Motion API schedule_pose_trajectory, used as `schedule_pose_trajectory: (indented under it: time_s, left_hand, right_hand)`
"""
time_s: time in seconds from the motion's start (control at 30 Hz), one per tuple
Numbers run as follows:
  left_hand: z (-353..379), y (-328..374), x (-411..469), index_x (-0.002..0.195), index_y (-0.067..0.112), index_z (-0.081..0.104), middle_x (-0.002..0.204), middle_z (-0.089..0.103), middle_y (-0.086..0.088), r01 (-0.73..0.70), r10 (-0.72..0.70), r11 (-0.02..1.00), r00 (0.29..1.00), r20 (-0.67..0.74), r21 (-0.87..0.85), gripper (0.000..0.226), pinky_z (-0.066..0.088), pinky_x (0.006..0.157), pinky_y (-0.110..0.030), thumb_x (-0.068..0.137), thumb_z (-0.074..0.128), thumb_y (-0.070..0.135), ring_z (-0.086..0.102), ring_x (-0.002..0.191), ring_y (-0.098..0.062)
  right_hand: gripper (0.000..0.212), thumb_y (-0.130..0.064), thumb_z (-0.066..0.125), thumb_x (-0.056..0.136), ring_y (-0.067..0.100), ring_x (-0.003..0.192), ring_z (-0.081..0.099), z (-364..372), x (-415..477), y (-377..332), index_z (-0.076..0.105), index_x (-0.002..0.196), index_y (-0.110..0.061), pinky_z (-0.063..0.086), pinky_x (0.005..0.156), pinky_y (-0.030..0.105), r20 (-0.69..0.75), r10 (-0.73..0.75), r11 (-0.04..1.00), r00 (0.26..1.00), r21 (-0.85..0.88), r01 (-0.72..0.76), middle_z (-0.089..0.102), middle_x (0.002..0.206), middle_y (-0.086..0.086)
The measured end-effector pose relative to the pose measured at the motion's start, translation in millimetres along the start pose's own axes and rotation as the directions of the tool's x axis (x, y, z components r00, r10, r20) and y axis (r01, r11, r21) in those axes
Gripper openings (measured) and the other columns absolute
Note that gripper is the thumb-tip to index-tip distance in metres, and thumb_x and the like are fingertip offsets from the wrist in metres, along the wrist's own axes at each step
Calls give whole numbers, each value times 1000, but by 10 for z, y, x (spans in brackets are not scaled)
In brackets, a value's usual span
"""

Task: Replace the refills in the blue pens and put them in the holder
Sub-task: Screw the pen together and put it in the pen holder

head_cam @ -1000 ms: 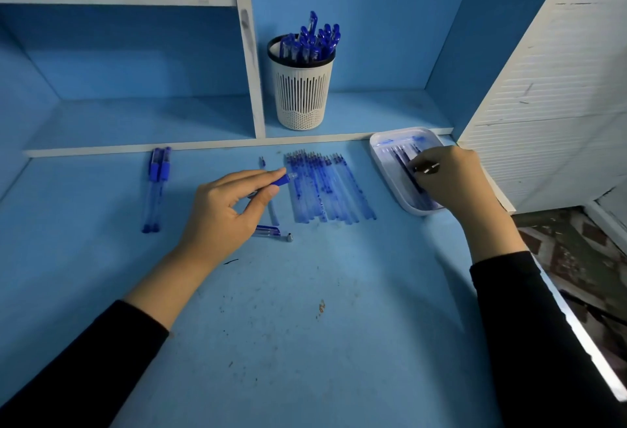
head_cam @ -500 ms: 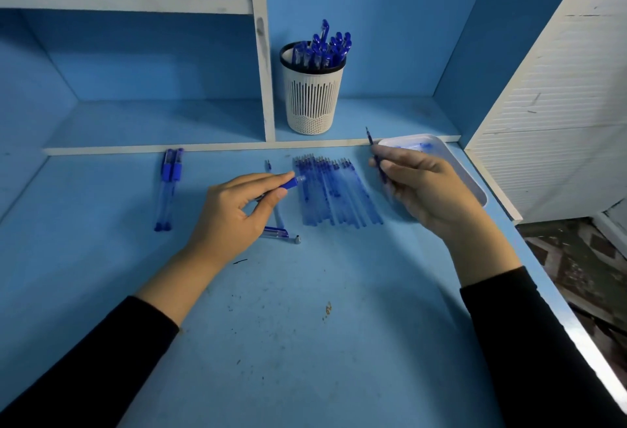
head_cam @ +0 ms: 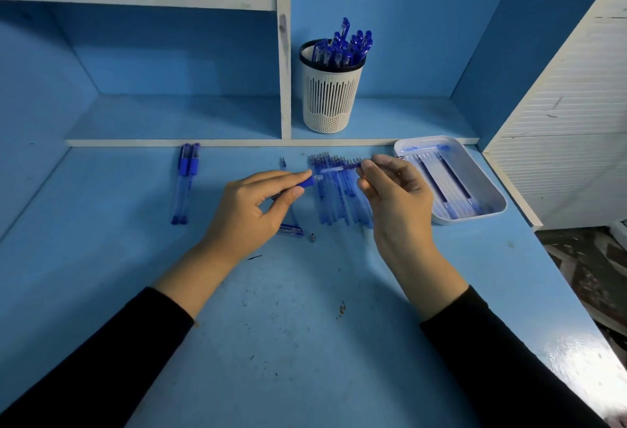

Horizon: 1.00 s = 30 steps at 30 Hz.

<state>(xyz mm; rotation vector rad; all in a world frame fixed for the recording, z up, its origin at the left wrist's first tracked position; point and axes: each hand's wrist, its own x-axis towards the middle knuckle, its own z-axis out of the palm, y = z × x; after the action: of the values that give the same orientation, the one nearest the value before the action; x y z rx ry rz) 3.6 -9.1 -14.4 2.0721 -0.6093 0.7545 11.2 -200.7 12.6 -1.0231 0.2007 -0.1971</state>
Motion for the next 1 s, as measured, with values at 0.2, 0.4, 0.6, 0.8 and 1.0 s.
schedule_pose_trajectory:
  time_s: [0.2, 0.4, 0.6, 0.8, 1.0]
  left_hand:
    - [-4, -6, -3, 113, 4, 72, 109, 70, 3, 5, -5, 1000, 1000, 2, -6, 24, 51, 88, -15, 89, 70, 4, 67, 98, -3]
    - [-8, -14, 0, 113, 5, 71, 109, 70, 4, -9, 10, 1000, 1000, 15, -8, 24, 53, 86, -18, 89, 70, 6, 69, 94, -6]
    - [-12, -18, -3, 114, 4, 71, 110, 70, 3, -4, 4, 1000, 1000, 5, -16, 24, 53, 86, -18, 89, 69, 5, 68, 96, -5]
    - [-12, -18, -6, 114, 4, 70, 110, 70, 1, -26, 26, 1000, 1000, 10, -4, 25, 53, 87, -16, 89, 69, 4, 68, 96, -7]
    - [-9, -28, -9, 113, 3, 71, 108, 70, 0, -23, 23, 1000, 1000, 1, 10, 24, 53, 82, -16, 89, 69, 5, 67, 88, -6]
  right_hand:
    - [13, 6, 63, 87, 15, 71, 62, 1, -44, -15, 63, 87, -7, 51, 67, 21, -16, 16, 999, 1000, 46, -15, 65, 72, 1]
    - [12, 4, 65, 86, 15, 67, 60, 16, -75, 9, 64, 88, -9, 50, 69, 22, 0, 18, 1000, 1000, -16, -18, 64, 76, 4]
    - [12, 4, 64, 87, 15, 74, 61, 9, -76, -6, 62, 87, -8, 50, 68, 20, -19, -17, 1000, 1000, 16, 17, 63, 79, 6]
    - [12, 2, 68, 85, 18, 79, 58, 0, -77, 5, 64, 87, -9, 50, 70, 23, -4, -88, 994, 996, -64, 87, 62, 88, 10]
    - [12, 4, 68, 84, 13, 76, 65, 44, -175, -59, 65, 86, -7, 53, 75, 27, 104, -251, 938, 962, -219, 269, 68, 86, 4]
